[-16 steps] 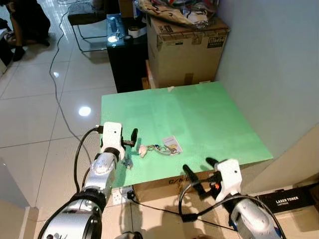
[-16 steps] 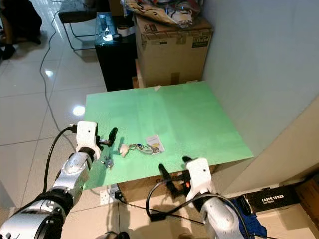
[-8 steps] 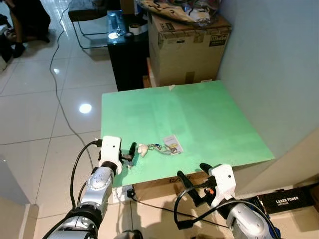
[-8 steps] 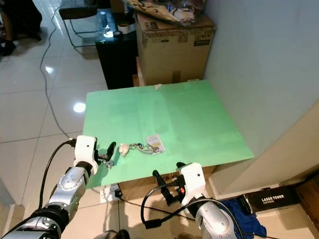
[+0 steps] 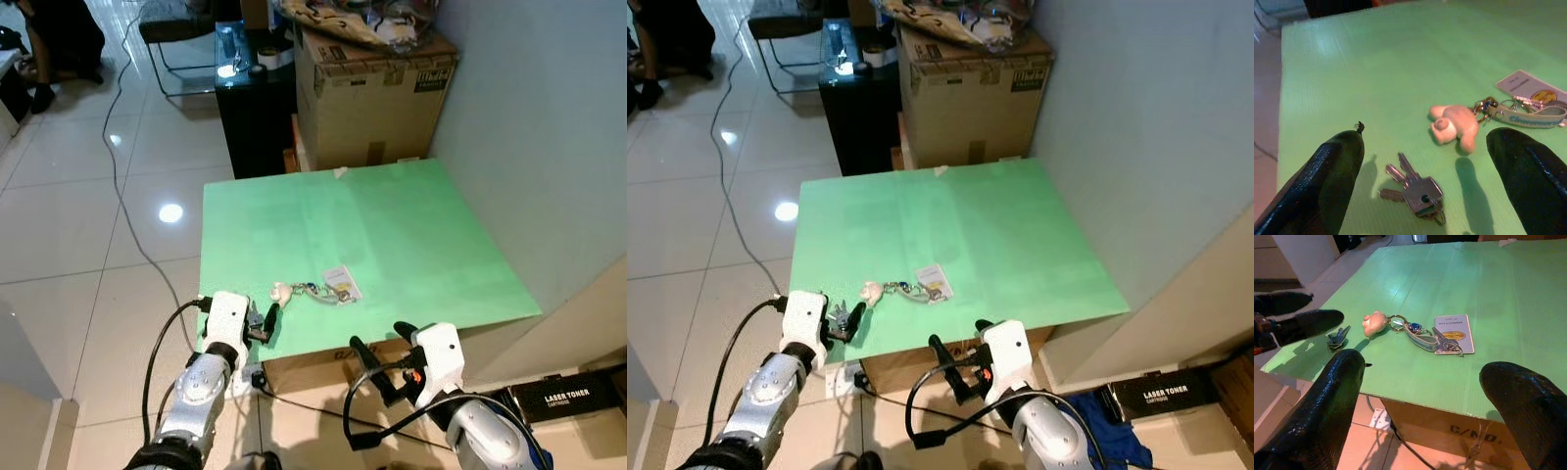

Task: Hang keys on a hook

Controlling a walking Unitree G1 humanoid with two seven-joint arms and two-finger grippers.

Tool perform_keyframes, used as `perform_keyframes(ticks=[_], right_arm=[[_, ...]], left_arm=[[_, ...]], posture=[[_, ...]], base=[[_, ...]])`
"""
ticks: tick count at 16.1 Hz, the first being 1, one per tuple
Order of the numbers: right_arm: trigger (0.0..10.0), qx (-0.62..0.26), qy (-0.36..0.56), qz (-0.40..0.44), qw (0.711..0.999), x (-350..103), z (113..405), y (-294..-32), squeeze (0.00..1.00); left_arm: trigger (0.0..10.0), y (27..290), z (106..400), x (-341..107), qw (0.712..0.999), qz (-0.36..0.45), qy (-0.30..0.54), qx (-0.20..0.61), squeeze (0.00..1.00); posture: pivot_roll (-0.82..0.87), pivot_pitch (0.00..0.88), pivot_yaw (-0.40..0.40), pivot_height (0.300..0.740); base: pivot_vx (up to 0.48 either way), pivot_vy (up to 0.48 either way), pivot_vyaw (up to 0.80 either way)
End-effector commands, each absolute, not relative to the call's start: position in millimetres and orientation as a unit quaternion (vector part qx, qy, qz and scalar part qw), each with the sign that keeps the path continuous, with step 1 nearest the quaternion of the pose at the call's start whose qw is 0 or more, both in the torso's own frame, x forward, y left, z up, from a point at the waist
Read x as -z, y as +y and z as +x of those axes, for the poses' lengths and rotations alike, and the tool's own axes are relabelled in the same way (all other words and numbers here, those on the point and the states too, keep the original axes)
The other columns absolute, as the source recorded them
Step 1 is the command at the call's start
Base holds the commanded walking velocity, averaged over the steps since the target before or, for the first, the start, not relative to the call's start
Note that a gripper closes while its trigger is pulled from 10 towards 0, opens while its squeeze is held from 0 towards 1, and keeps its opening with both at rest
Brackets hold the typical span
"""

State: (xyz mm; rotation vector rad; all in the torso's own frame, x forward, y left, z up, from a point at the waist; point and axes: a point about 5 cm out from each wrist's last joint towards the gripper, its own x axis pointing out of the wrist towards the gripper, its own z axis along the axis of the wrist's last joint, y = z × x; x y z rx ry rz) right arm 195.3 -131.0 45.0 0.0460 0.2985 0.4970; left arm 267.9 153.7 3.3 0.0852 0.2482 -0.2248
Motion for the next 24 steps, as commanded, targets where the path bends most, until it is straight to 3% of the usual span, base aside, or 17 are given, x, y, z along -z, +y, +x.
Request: perform_keyframes(ticks=[1,10,16,24], right_arm=[[10.0,-0.240,0.150,0.029,0.959,-43,195,-134,0.00],[10.0,-0.250,0.145,0.030,0.957,-45,199,-129,0.00],[10.0,-0.248,0.147,0.030,0.957,-44,198,-131,0.00],[10.0,-0.255,0.147,0.029,0.955,-44,199,-127,0.00]], left_arm=[[10.0,153,265,-4,0.984,0.055,0.115,0.128,0.00],[10.0,137,280,-1,0.981,0.047,0.149,0.113,0.00],[10.0,145,268,9,0.978,0.055,0.166,0.114,0.00],[10.0,137,266,13,0.974,0.060,0.178,0.126,0.00]], posture=[[-0.21,0.087,0.058,0.740],[-0.22,0.082,0.054,0.740],[-0.23,0.086,0.057,0.740],[-0.23,0.087,0.047,0.740]], base=[[0.000,0.000,0.00],[0.000,0.000,0.00],[0.000,0.000,0.00],[0.000,0.000,0.00]])
